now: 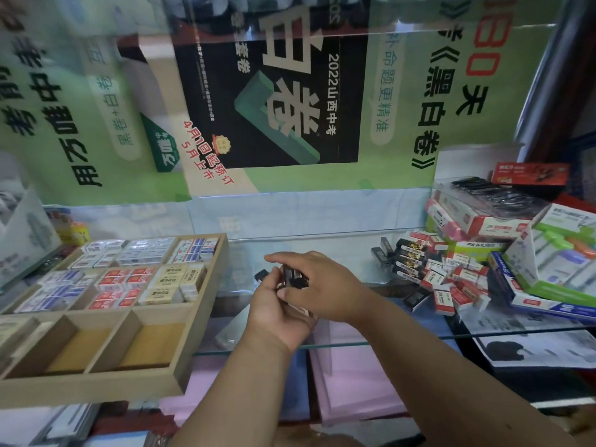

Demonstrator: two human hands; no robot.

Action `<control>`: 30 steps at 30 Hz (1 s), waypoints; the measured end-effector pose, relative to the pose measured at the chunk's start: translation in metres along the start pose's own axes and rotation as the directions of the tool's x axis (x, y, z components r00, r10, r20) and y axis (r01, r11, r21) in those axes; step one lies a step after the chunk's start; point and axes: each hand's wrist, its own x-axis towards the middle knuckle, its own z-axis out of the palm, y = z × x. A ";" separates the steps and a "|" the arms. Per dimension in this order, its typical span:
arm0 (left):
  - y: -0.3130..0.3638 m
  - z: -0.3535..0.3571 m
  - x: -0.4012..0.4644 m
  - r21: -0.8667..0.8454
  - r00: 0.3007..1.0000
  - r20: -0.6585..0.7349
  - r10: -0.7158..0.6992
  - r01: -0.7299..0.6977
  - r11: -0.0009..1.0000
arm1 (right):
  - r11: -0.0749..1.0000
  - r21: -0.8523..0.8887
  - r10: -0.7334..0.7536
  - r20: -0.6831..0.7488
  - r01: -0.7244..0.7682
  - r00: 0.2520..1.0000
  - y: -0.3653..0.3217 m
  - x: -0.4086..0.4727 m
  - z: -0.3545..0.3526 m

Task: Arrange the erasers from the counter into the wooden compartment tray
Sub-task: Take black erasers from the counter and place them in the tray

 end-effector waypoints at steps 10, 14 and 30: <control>0.017 -0.006 -0.016 0.002 1.000 -0.005 -0.022 0.022 1.000 | 0.997 0.066 -0.041 -0.001 0.041 0.999 -0.017 -0.002 -0.003; 0.020 -0.005 -0.016 -0.071 0.999 0.008 -0.039 0.040 0.997 | 0.987 0.159 0.006 -0.121 0.014 0.993 -0.013 -0.007 -0.004; 0.065 -0.014 -0.059 -0.026 0.995 0.023 0.095 -0.095 0.995 | 0.780 0.611 0.038 -0.255 0.131 0.966 -0.058 0.002 -0.003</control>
